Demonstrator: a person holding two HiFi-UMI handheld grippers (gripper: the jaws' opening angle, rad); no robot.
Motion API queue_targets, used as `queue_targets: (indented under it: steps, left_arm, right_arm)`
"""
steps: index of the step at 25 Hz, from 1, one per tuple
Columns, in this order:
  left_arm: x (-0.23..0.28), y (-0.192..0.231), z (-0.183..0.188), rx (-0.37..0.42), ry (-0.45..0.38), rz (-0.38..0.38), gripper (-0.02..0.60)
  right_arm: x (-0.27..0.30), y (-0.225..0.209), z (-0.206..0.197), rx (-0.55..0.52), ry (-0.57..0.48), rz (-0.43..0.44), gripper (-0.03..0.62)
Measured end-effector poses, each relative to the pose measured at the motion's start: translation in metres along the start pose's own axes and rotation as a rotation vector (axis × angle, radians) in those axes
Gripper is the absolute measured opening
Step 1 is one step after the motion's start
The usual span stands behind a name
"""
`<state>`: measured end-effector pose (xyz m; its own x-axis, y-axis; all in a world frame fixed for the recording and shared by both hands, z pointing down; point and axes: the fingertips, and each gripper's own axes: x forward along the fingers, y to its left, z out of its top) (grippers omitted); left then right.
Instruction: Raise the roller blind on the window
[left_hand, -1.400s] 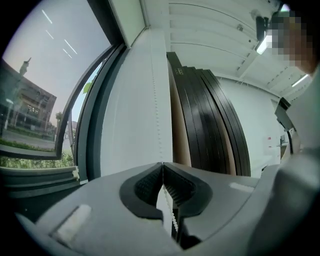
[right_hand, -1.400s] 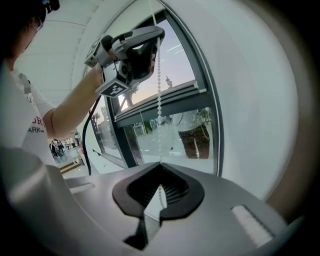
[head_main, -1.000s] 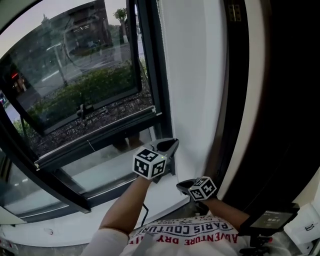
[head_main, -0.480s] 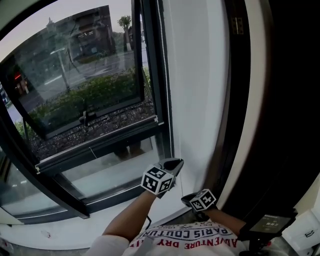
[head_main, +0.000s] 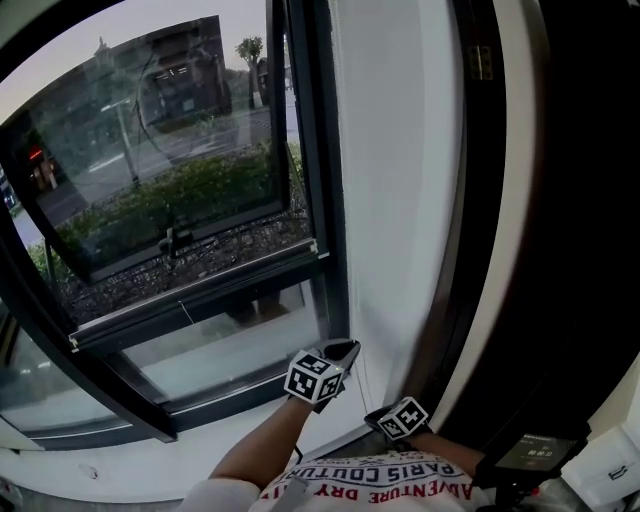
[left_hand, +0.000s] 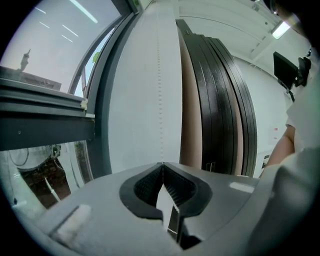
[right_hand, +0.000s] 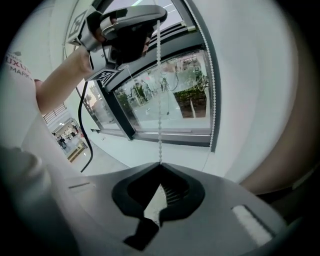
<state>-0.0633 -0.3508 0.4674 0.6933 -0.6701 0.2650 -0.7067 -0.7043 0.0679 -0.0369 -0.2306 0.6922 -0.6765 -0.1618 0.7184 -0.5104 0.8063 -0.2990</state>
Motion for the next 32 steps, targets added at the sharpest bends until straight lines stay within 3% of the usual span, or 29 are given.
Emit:
queue_targets:
  steps: [5, 9, 11, 16, 21, 24, 26, 29, 32]
  left_arm:
    - [-0.005, 0.008, 0.003, 0.007, -0.033, 0.033, 0.012]
    - [-0.016, 0.007, 0.005, -0.079, -0.104, 0.026, 0.017]
    - [-0.023, 0.009, 0.002, -0.116, -0.131, 0.040, 0.084]
    - [-0.049, 0.003, -0.010, -0.205, -0.195, 0.045, 0.110]
    - [-0.084, -0.013, -0.024, -0.226, -0.190, 0.087, 0.109]
    - [-0.108, -0.035, -0.031, -0.223, -0.197, 0.099, 0.097]
    - [-0.124, -0.057, -0.036, -0.214, -0.198, 0.109, 0.042]
    - [-0.148, -0.103, -0.044, -0.225, -0.200, 0.100, 0.003]
    - [-0.172, -0.163, -0.051, -0.222, -0.187, 0.064, 0.003]
  right_arm:
    - [0.000, 0.000, 0.008, -0.016, -0.001, -0.023, 0.010]
    - [-0.009, 0.001, 0.013, -0.041, -0.019, -0.053, 0.041]
    - [-0.013, 0.003, 0.019, -0.053, -0.040, -0.057, 0.099]
    - [-0.044, 0.002, 0.051, -0.084, -0.158, -0.121, 0.186]
    - [-0.091, 0.019, 0.077, -0.098, -0.295, -0.136, 0.202]
    - [-0.119, 0.047, 0.093, -0.152, -0.380, -0.128, 0.147]
    - [-0.138, 0.073, 0.095, -0.186, -0.429, -0.114, 0.077]
    - [-0.163, 0.116, 0.075, -0.208, -0.462, -0.090, 0.003]
    - [-0.184, 0.161, 0.041, -0.217, -0.461, -0.049, 0.002]
